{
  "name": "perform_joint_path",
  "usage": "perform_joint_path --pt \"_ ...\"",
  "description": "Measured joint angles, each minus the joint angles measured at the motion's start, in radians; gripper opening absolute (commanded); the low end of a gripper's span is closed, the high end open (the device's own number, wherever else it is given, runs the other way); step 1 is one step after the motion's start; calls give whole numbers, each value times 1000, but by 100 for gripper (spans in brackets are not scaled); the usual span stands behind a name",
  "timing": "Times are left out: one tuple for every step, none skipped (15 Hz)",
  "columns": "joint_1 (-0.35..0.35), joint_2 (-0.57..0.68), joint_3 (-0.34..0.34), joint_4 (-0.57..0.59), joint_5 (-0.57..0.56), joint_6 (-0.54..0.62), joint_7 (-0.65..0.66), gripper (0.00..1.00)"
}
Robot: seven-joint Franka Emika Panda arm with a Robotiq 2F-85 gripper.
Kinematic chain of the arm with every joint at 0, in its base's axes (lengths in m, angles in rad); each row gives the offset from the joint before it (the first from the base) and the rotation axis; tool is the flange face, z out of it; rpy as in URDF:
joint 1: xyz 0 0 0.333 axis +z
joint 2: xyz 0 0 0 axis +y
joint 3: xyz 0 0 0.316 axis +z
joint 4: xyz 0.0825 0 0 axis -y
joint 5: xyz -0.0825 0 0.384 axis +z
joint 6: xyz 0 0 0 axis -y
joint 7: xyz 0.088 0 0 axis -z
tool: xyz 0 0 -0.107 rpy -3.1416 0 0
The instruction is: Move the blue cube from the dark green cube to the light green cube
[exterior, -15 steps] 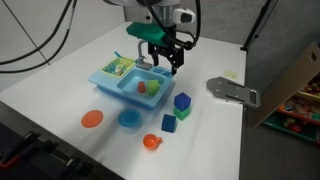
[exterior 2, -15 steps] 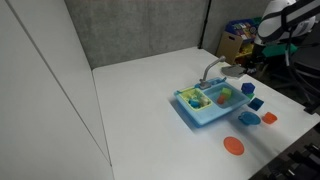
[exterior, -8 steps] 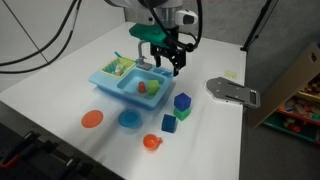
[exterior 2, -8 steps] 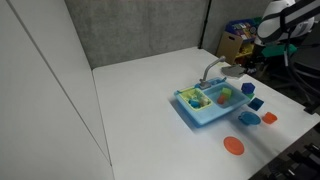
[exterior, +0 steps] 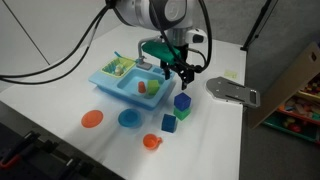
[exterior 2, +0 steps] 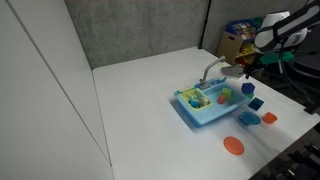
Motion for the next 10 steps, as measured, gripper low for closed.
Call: perform_joint_path --pt "-4 25 0 15 0 9 2 100" --pt "-8 49 0 30 2 21 4 100" --pt "-11 75 0 46 9 31 4 100" --pt "-12 100 0 63 15 40 4 100" --pt "-13 124 1 79 20 53 4 100" --pt "-13 148 1 97 22 63 5 100" --pt "-13 169 1 115 22 69 7 100" --pt "-13 188 1 132 22 75 10 100" --pt "-13 207 0 150 22 78 13 100" --pt "-13 222 -1 166 22 79 15 100"
